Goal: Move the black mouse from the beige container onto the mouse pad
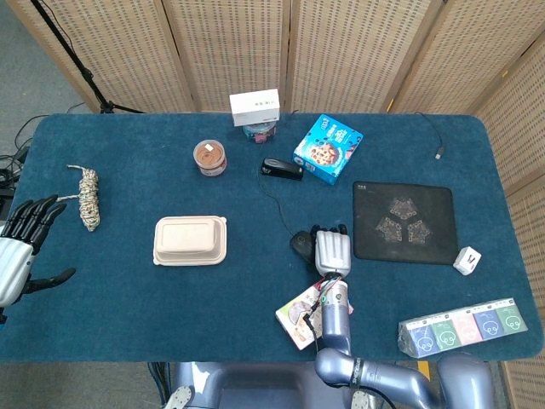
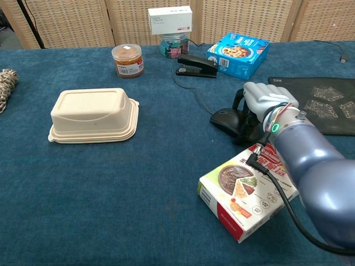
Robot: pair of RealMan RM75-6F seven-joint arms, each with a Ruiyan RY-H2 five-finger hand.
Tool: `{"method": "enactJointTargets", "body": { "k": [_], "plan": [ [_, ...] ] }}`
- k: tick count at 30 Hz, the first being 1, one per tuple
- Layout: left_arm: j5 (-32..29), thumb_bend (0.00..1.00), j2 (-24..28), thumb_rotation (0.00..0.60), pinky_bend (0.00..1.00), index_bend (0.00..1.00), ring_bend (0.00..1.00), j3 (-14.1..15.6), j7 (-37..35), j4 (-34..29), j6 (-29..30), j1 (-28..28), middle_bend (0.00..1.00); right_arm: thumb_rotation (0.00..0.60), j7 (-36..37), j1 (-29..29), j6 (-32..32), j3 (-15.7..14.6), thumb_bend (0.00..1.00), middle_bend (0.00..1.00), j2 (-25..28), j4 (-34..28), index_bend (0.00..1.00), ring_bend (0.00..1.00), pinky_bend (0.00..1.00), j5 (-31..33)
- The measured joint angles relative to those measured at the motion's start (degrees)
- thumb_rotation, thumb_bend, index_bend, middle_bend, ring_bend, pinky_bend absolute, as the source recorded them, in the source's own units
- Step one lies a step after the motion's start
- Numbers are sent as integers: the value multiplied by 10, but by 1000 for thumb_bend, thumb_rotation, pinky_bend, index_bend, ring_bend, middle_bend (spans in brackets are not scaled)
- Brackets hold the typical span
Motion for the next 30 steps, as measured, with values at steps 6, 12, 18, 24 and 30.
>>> {"method": "enactJointTargets", "body": {
  "k": [6, 12, 18, 24, 30],
  "plan": [
    [1, 126, 0, 600, 0, 0, 0, -1, 1, 1, -1, 1, 0, 600, 16, 2, 6, -4, 178, 559, -6, 13, 513, 444, 234, -15],
    [0, 126, 0, 600, 0, 0, 0, -2, 1, 1, -4, 0, 0, 600, 38, -1, 18, -6, 249, 570, -6, 13, 525, 453, 239, -38],
    [-1, 126, 0, 600, 0, 0, 0, -2, 4, -1, -9, 0, 0, 600, 40, -7, 33, -3, 276, 570, 7, -10, 527, 453, 239, -49],
    [-2, 126, 2, 600, 0, 0, 0, -1, 5, -3, -14, 0, 0, 600, 31, -11, 40, 28, 285, 570, 37, -30, 525, 453, 239, -33],
    [-3, 126, 2, 600, 0, 0, 0, -1, 8, -5, -19, -1, 0, 600, 17, -15, 42, 72, 299, 573, 71, -27, 525, 459, 238, 19]
  ]
}}
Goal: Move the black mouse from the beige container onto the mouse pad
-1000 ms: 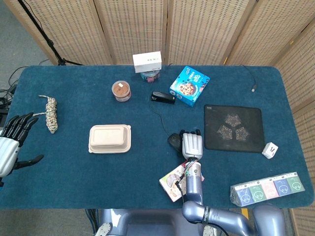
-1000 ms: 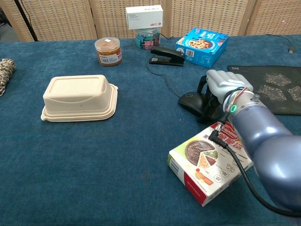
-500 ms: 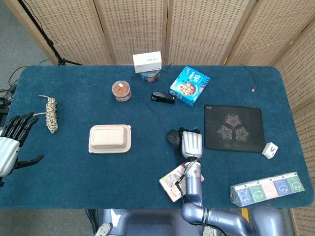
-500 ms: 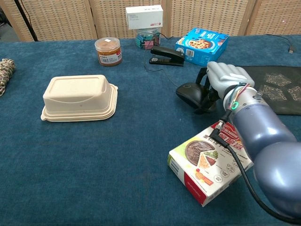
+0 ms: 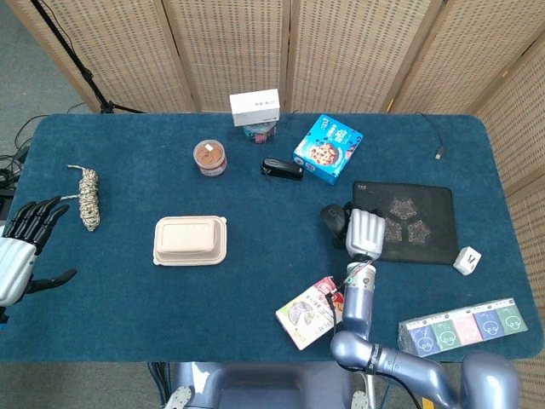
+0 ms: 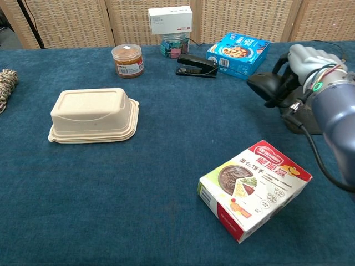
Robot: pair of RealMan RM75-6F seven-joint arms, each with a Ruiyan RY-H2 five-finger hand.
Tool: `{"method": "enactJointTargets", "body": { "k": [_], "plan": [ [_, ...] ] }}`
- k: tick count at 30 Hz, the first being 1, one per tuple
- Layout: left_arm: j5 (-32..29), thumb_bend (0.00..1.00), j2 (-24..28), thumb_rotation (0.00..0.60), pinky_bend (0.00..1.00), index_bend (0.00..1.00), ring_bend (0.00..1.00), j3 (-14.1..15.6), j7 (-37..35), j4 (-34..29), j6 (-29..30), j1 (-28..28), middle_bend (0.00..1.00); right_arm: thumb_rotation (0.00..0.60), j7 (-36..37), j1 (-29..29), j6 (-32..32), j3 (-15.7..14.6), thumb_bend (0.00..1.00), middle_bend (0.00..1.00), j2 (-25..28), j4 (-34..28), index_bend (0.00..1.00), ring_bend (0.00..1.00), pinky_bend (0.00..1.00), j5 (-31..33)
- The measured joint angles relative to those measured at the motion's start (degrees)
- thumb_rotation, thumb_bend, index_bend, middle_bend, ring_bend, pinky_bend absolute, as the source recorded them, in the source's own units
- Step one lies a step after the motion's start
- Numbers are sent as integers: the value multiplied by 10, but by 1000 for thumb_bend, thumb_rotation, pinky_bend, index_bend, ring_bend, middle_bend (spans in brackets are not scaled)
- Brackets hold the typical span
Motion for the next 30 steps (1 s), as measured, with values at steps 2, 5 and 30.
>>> {"method": "enactJointTargets", "body": {
  "k": [2, 5, 30],
  "plan": [
    [-1, 127, 0, 600, 0, 0, 0, 0, 2, -1, -2, 0, 0, 600, -3, -2, -1, 16, 303, 575, 9, 9, 526, 462, 238, 26],
    [-3, 126, 0, 600, 0, 0, 0, 0, 5, -3, -6, -1, 0, 600, -6, -3, -4, 36, 303, 575, 19, 33, 527, 467, 238, 61],
    [-17, 126, 8, 600, 0, 0, 0, -4, -19, 2, -20, -3, 0, 600, -16, 41, 5, 99, 311, 580, 6, 217, 530, 472, 185, 168]
  ]
}}
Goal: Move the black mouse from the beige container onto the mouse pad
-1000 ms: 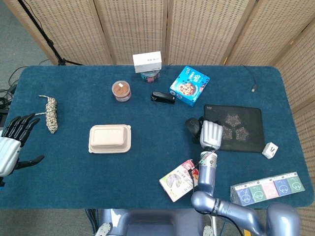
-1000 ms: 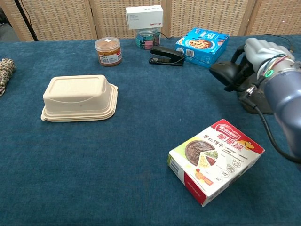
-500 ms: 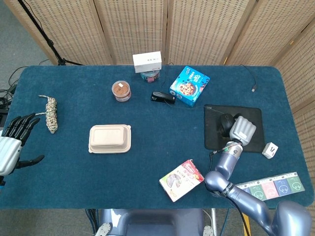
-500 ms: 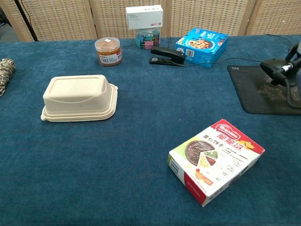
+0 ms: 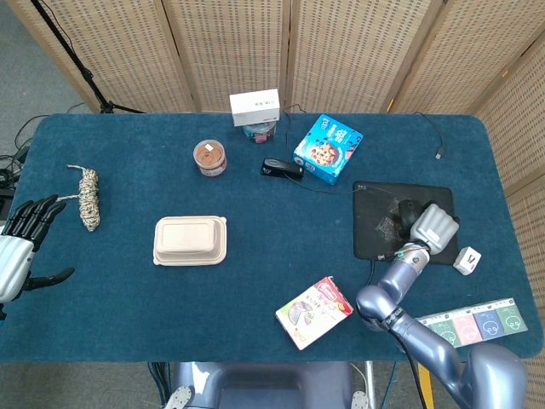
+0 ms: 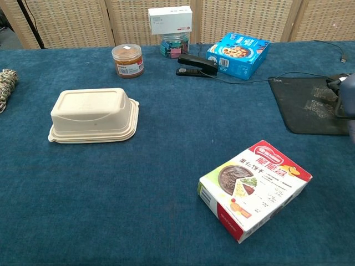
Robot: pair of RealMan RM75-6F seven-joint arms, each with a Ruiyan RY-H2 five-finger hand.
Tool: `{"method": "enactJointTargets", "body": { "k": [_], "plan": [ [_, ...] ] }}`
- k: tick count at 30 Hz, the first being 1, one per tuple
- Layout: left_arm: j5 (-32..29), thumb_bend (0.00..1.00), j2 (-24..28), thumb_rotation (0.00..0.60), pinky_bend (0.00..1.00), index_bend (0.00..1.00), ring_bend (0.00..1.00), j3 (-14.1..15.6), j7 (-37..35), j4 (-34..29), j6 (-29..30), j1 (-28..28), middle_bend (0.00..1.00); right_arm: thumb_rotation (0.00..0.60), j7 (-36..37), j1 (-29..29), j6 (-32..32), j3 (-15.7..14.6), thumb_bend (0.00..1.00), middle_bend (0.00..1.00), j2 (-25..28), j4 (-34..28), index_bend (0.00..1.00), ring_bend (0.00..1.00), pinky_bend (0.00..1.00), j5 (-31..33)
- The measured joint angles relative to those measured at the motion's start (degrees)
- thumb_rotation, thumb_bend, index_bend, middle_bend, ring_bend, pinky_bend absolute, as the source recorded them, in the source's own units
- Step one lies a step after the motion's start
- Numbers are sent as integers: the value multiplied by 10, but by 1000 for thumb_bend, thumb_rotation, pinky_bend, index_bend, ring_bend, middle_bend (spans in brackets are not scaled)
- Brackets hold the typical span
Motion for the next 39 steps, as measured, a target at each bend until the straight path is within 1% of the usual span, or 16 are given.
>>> {"method": "enactJointTargets", "body": {
  "k": [9, 17, 26, 29, 32, 34, 37, 39],
  "plan": [
    [-4, 126, 6, 600, 0, 0, 0, 0, -15, 3, -6, 0, 0, 600, 1, 26, -5, 15, 311, 580, -24, 64, 530, 472, 185, 16],
    [-15, 126, 7, 600, 0, 0, 0, -3, -16, 7, -15, -2, 0, 600, 17, 39, -27, 12, 318, 580, -46, 104, 529, 472, 181, 10],
    [-17, 126, 6, 600, 0, 0, 0, -3, -12, 7, -19, -2, 0, 600, 40, 42, -53, 10, 318, 576, -57, 141, 523, 468, 163, 0],
    [-18, 125, 6, 600, 0, 0, 0, -3, -12, 7, -20, -3, 0, 600, 43, 42, -61, 11, 318, 563, -60, 150, 508, 446, 152, -1],
    [-19, 126, 6, 600, 0, 0, 0, -3, -11, 6, -21, -3, 0, 600, 46, 40, -68, 12, 307, 522, -62, 156, 463, 394, 123, -1],
    [-20, 126, 5, 600, 0, 0, 0, -3, -11, 6, -22, -3, 0, 600, 48, 40, -71, 14, 267, 472, -62, 157, 417, 343, 100, 0],
    [-20, 126, 5, 600, 0, 0, 0, -4, -10, 6, -23, -3, 0, 600, 54, 38, -76, 16, 198, 426, -61, 153, 379, 291, 75, 0],
    [-20, 126, 5, 600, 0, 0, 0, -4, -10, 6, -22, -3, 0, 600, 55, 36, -77, 17, 178, 406, -59, 147, 363, 267, 60, -1]
  ]
}}
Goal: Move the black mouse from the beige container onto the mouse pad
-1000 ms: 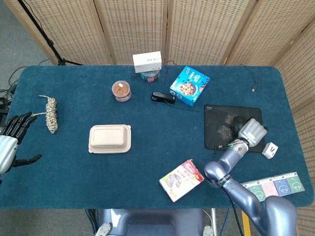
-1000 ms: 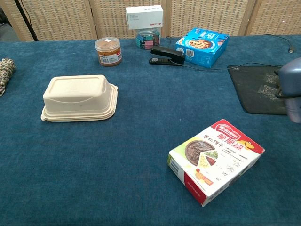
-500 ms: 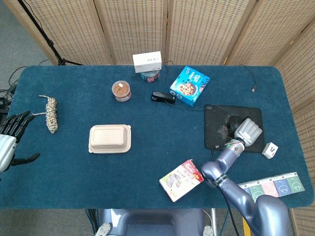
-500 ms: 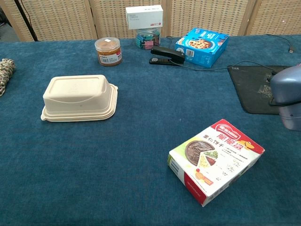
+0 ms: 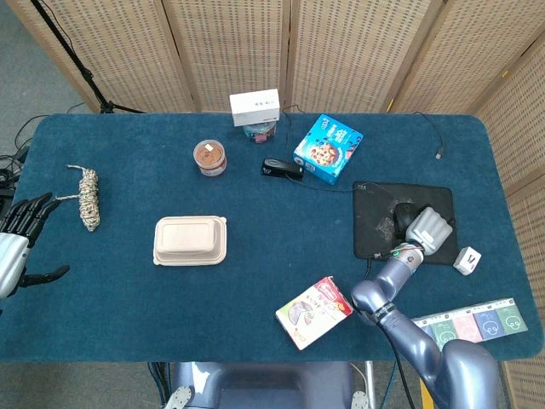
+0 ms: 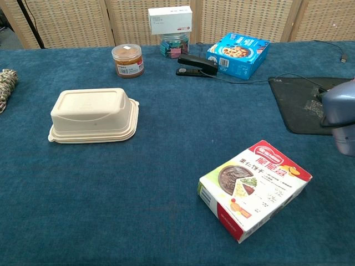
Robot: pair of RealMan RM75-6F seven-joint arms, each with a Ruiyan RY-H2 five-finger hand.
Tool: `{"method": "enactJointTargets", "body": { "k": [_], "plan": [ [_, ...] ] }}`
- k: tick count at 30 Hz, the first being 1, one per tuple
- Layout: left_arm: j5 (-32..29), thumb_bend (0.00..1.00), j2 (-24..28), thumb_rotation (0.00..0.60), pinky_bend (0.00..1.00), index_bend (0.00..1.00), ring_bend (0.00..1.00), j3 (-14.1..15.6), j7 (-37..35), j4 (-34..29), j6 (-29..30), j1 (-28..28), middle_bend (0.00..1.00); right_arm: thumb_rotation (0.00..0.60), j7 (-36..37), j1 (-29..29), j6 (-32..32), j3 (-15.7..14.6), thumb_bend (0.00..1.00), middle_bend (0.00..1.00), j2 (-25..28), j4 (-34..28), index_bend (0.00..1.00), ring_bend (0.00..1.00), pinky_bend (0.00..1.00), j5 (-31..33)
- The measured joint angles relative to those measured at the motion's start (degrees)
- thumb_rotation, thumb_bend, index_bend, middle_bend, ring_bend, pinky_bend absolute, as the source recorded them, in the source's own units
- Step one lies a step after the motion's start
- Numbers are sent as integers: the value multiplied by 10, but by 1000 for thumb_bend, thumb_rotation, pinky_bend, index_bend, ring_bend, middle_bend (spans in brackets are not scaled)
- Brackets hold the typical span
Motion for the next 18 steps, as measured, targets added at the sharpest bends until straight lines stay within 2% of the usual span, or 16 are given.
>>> {"method": "enactJointTargets", "body": {
  "k": [8, 18],
  "plan": [
    [1, 126, 2, 600, 0, 0, 0, 0, -4, 0, 1, 1, 0, 600, -3, -9, 2, 1, 157, 358, 8, -23, 332, 211, 26, 2],
    [4, 126, 4, 600, 0, 0, 0, 0, -13, 2, 3, 2, 0, 600, -8, -18, 8, -4, 138, 218, 15, -44, 243, 85, 0, 2]
  ]
}}
